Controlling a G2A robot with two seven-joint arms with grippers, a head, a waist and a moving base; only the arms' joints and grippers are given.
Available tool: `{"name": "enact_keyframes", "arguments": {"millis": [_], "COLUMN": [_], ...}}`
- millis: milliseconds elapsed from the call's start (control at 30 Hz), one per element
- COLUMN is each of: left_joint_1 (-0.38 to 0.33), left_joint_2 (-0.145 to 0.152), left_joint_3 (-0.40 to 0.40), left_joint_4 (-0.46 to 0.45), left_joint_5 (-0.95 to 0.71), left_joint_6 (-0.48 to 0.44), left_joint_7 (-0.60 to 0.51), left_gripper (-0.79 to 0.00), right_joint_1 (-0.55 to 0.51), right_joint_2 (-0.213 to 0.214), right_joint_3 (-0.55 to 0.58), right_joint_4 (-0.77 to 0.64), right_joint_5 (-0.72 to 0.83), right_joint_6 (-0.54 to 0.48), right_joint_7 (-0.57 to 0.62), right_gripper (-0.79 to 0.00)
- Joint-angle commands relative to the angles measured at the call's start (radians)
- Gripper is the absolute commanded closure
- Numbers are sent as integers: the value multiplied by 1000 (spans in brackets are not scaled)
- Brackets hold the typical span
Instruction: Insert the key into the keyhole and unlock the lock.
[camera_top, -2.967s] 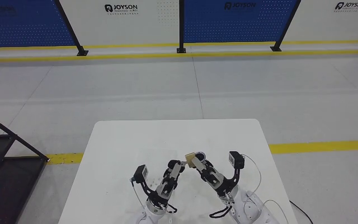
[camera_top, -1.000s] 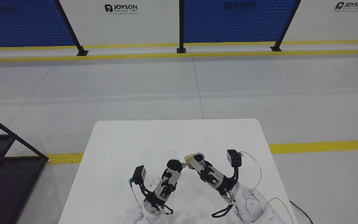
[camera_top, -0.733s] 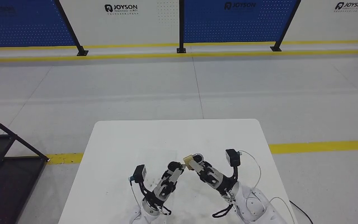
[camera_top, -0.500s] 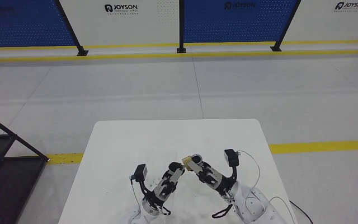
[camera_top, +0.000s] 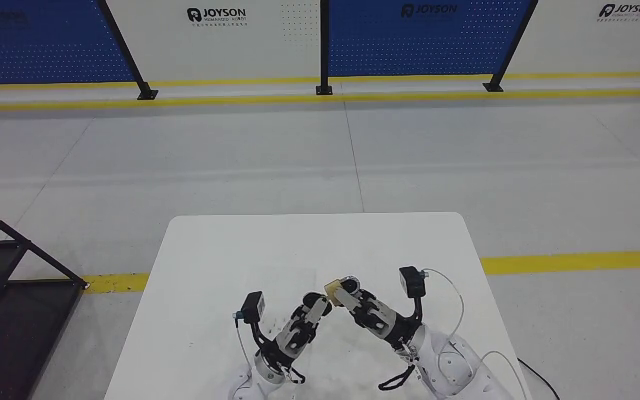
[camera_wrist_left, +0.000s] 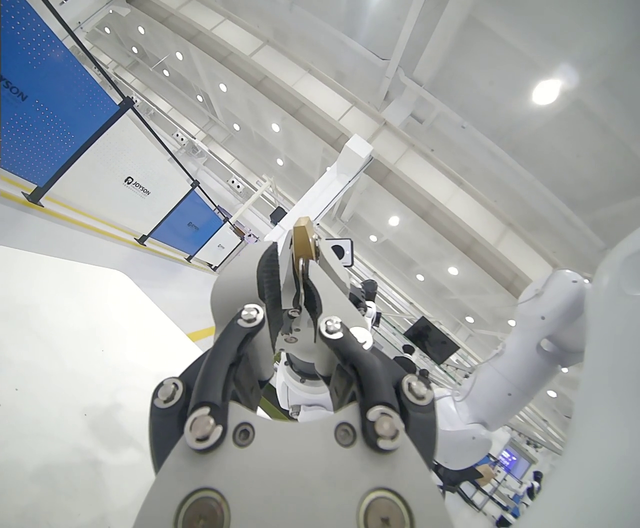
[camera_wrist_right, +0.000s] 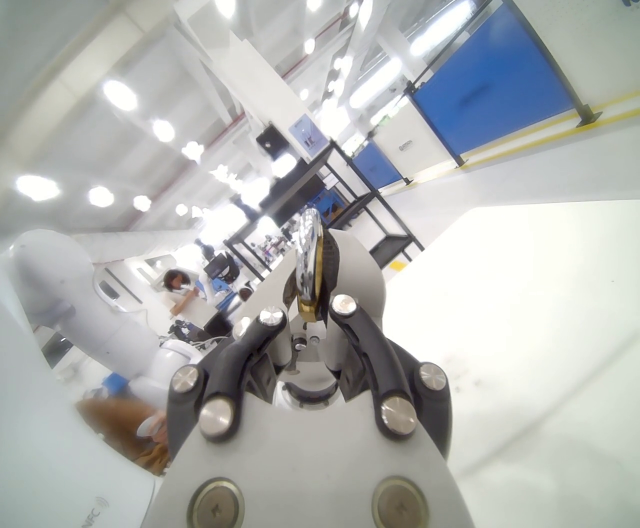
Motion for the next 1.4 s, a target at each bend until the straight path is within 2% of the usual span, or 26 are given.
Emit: {"name": "enact_keyframes", "arguments": {"millis": [0, 33, 67, 500, 1067, 1367], "left_joint_1": [-1, -1, -1, 12, 16, 2], "left_joint_2": [1, 1, 1, -4, -12, -13], "left_joint_3": [0, 0, 0, -20, -14, 7], "left_joint_4": [2, 2, 2, -11, -13, 21], "left_joint_5": [4, 6, 7, 156, 436, 544], "left_joint_6": [0, 0, 0, 39, 211, 280], "left_joint_7": [0, 1, 3, 91, 304, 420], "left_gripper": [-108, -74, 0, 0, 0, 0], "right_joint_1": [0, 1, 1, 1, -15, -22], "right_joint_2": [0, 1, 1, 5, 12, 14], "right_joint_3": [-1, -1, -1, -4, -1, 1], "right_joint_4": [0, 0, 0, -3, -24, -33], "right_joint_5": [0, -2, -3, -10, -38, -58], "right_joint_6": [0, 1, 2, 13, 31, 45], "right_joint_7": [-1, 0, 0, 0, -8, -25], "right_gripper": [0, 0, 0, 0, 0, 0]}}
